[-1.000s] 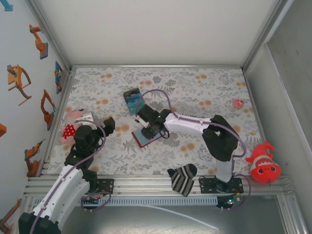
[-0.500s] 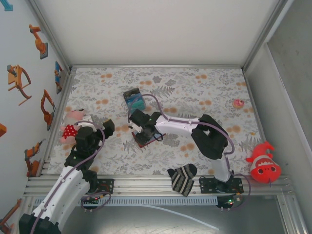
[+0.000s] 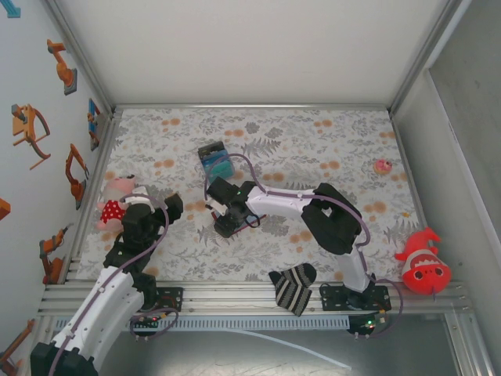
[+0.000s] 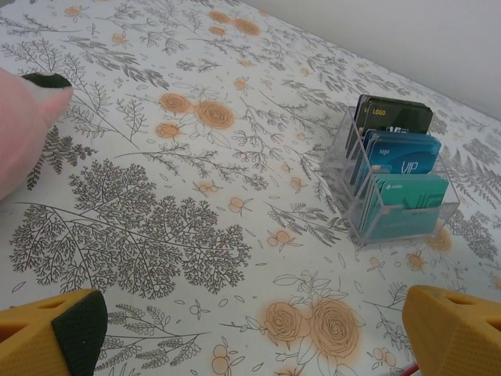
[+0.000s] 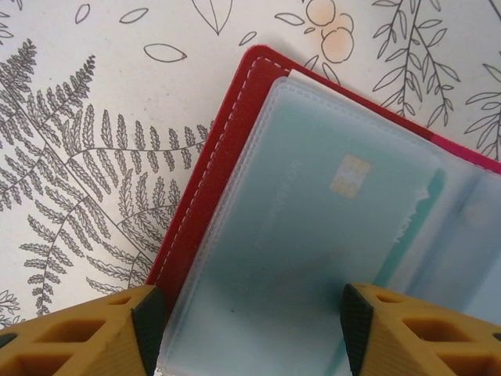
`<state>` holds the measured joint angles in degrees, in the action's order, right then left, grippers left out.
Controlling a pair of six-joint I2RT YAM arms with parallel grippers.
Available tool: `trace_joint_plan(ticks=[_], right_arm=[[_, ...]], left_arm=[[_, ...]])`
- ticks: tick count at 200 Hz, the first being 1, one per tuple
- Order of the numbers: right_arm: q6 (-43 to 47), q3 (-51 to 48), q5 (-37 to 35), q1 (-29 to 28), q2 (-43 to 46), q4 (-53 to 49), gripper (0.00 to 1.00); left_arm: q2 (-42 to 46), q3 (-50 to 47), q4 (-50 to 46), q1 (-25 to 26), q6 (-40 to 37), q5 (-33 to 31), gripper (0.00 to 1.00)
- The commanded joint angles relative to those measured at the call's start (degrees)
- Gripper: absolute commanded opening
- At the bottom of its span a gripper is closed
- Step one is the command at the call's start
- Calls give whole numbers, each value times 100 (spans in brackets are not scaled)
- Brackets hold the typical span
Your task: Take the credit cards out of the card holder
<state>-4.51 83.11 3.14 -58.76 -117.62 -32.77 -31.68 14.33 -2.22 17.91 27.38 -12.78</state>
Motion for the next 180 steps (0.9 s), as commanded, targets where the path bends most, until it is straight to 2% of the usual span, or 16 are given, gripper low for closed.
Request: trace_joint_plan(ticks=[1,48,75,121,180], right_arm=[[-72,8,-245,-31,-129,-96,60],[-91,-102,-314,5,-27,43,54],[-179,-166,-48,89,46,159,50],[-325,-308,445,247,203,401,36],[-348,-357,356,289,283,428,22]], left_arm=[[12,156,-51,-25,5,88,97],[76,277,-90,-17,-43,234,97],[152,342,-190,-17,-77,257,97],[280,433,-323,-10,-110,324,97],[311,501,-348,51,-153,392,97]])
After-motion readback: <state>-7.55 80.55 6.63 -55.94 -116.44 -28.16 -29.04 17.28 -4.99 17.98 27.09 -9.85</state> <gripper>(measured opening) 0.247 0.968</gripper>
